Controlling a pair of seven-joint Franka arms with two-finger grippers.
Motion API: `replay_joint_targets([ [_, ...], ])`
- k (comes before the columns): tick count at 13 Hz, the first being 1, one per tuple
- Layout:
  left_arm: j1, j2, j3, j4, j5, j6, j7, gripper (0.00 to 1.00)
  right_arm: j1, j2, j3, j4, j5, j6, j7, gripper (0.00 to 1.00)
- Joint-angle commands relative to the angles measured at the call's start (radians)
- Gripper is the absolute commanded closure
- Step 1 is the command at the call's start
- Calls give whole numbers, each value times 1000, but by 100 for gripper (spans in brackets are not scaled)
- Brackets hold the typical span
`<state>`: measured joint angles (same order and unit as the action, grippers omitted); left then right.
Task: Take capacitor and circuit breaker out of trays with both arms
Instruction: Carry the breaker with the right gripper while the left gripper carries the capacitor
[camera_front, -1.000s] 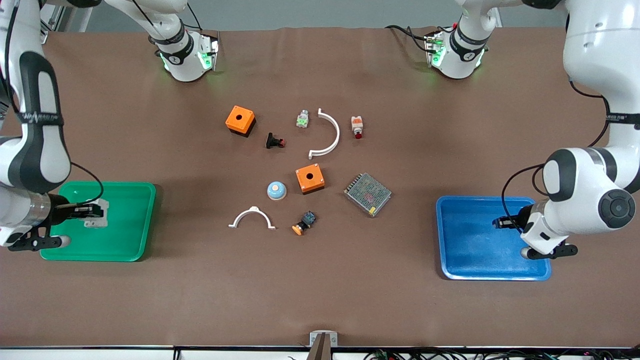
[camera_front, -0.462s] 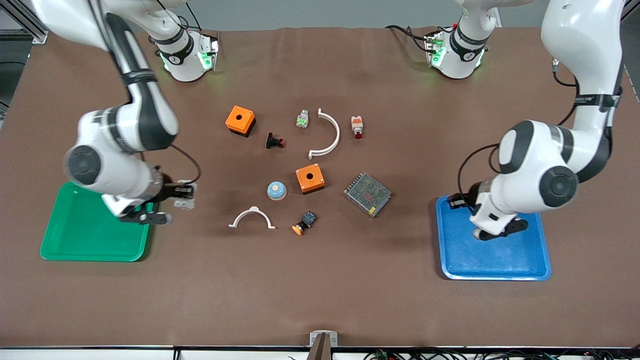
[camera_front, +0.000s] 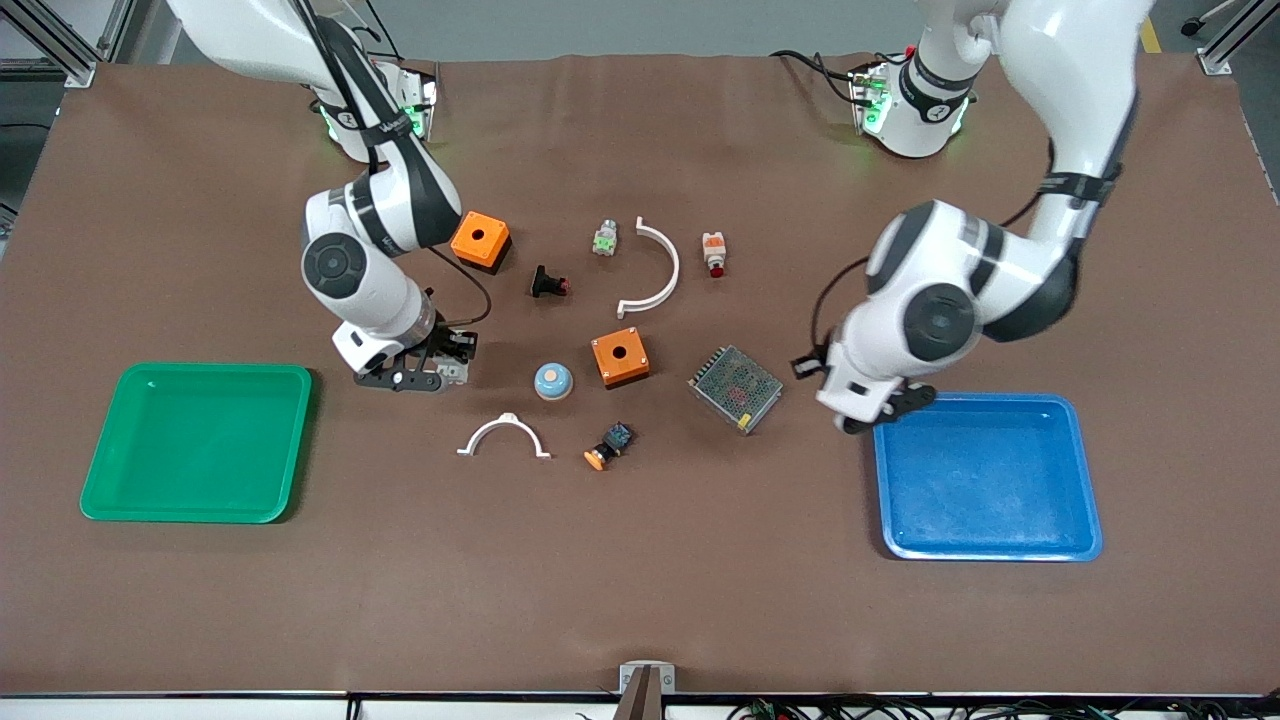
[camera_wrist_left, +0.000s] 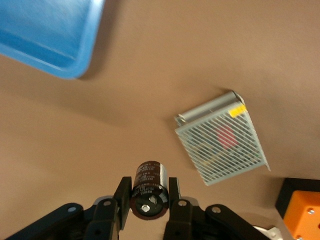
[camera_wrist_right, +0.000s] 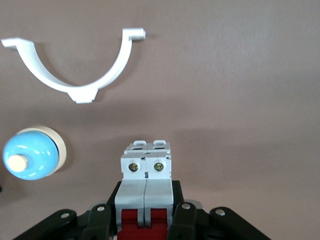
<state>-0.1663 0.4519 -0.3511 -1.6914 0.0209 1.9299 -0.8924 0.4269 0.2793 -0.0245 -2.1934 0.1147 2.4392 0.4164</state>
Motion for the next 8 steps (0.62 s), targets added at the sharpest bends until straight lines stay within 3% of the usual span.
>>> replay_joint_targets([
  [1,-85,4,4,-28,30,72,-169,99,64,-48,-14,-81,17,67,74,100],
  [5,-182,47,1,-45,30,148,-350,99,96,-34,-15,-101,16,121,107,100],
  [8,-216,54,1,-128,30,271,-430,100,102,-11,-18,-138,5,170,105,99],
])
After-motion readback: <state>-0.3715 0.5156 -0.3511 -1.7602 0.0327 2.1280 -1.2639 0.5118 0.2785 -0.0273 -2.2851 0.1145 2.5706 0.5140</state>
